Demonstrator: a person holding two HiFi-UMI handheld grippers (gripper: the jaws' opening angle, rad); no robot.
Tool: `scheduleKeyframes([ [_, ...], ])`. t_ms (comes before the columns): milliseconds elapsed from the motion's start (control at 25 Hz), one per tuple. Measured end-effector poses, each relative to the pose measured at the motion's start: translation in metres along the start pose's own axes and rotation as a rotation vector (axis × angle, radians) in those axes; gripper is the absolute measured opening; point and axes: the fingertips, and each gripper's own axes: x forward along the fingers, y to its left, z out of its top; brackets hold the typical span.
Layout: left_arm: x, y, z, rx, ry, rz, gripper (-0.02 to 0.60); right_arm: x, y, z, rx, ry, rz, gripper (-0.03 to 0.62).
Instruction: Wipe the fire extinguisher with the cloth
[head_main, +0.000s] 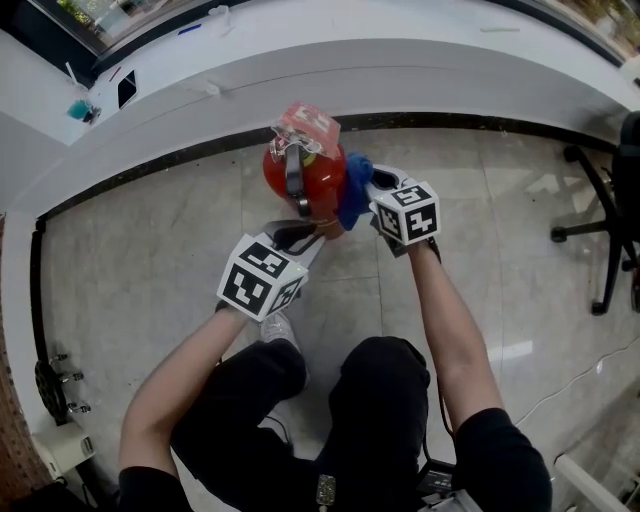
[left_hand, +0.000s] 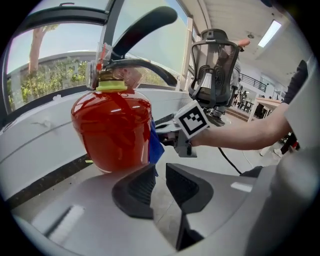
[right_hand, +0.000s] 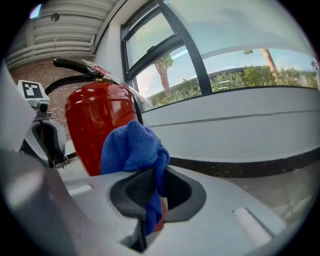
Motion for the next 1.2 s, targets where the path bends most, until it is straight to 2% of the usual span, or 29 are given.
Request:
scheduleKeyframes([
  [160,0.001,-0.004,-0.006,0.027,0.047,0.015,0.074,-0.024,0.029,-0.011,0.022,0.004,0.026,0.035],
  [320,0.004,-0.008,-0.012,-0.014,0.097,-0.002,0.077,-0.039,0.053,-0.013,0.048,0.003,0.035,0.034],
  [440,-0.002,-0.003,-0.014,-0.012,0.122,0.007,0.078,-0.043,0.076,-0.009,0.079,-0.002,0.067,0.034],
  [680,-0.009,0.004,-0.014,-0.01,0.165,0.013,0.175,-0.056,0.112,0.014,0.114,-0.024,0.167,0.034],
  [840,-0.018,0.026,-0.003,-0.065,0.1,0.071,0.17,-0.062,0.134,0.04,0.111,-0.065,0.239,0.034],
  [920,-0.027,0.037,0.004,-0.091,0.048,0.112,0.078,-0.065,0.142,0.049,0.111,-0.079,0.263,0.035],
  [1040,-0.042,0.051,0.011,-0.111,-0.003,0.165,0.067,-0.07,0.146,0.06,0.078,-0.095,0.27,0.035],
  [1200,-0.039,0.053,0.005,-0.09,0.012,0.158,0.069,-0.068,0.138,0.051,0.01,-0.062,0.239,0.035],
])
